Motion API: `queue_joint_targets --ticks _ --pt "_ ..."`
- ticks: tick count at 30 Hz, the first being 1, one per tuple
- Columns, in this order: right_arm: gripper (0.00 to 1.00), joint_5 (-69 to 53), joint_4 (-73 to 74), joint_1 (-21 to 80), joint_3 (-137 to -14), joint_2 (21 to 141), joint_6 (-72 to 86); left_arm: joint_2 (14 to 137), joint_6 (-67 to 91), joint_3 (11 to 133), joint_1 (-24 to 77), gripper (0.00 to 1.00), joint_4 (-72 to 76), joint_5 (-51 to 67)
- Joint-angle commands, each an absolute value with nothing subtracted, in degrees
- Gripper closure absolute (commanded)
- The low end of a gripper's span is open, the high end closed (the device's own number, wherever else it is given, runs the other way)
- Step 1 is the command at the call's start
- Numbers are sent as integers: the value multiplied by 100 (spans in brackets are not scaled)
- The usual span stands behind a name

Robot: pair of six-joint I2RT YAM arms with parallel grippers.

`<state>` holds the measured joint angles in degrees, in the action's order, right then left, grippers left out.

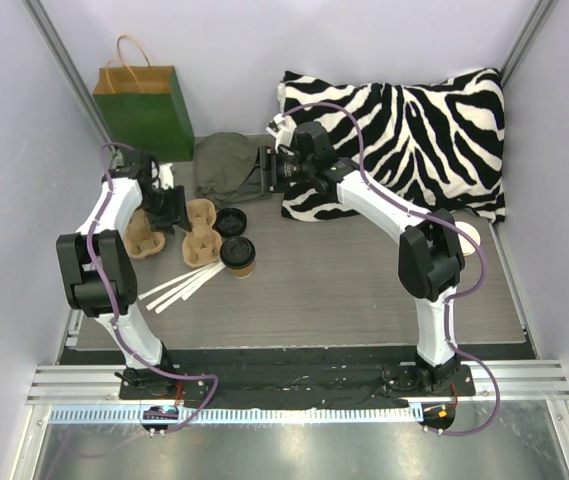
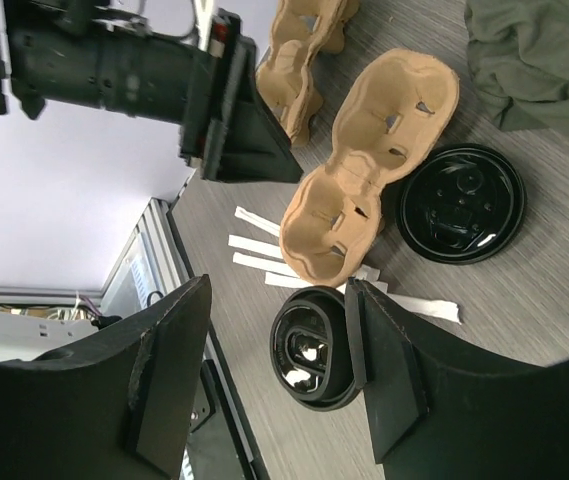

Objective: Pack the takeout coffee

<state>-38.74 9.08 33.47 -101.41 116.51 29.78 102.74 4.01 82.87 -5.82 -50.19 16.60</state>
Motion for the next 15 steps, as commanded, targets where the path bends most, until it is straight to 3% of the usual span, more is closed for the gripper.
queue_joint_targets --ticks 1,9,15 --pt "36 -3973 765 3261 -10011 11162 2848 10362 448 8166 -457 46 -4869 1591" --pt "36 -3990 773 3120 -9914 11057 2883 10748 404 8147 -352 52 -4816 1266" --pt "36 -4034 773 3059 -9932 11092 2935 10942 316 8182 -351 69 -4808 1152"
